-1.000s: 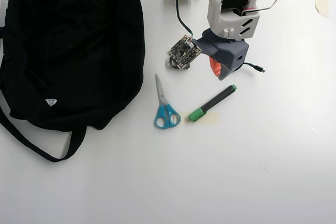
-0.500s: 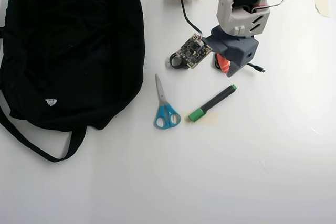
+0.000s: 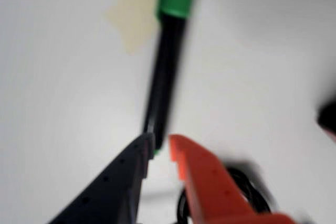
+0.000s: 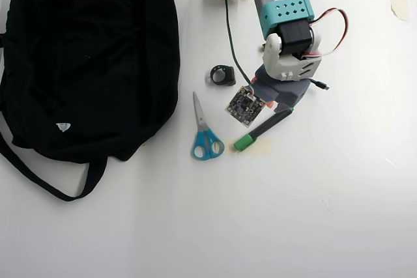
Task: Put the green marker into the black bag
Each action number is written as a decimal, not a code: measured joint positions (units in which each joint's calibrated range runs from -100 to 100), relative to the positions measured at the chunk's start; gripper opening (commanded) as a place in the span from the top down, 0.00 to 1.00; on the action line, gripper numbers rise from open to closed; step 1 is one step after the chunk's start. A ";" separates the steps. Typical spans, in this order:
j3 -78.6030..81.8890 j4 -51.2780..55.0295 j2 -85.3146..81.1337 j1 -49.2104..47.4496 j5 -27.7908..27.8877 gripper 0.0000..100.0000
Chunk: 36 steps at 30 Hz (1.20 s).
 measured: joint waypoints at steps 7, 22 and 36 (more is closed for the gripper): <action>-2.75 0.00 3.07 0.29 0.20 0.73; -3.14 -3.35 6.31 -1.91 1.61 0.73; -15.88 -3.43 19.59 -5.44 -0.49 0.73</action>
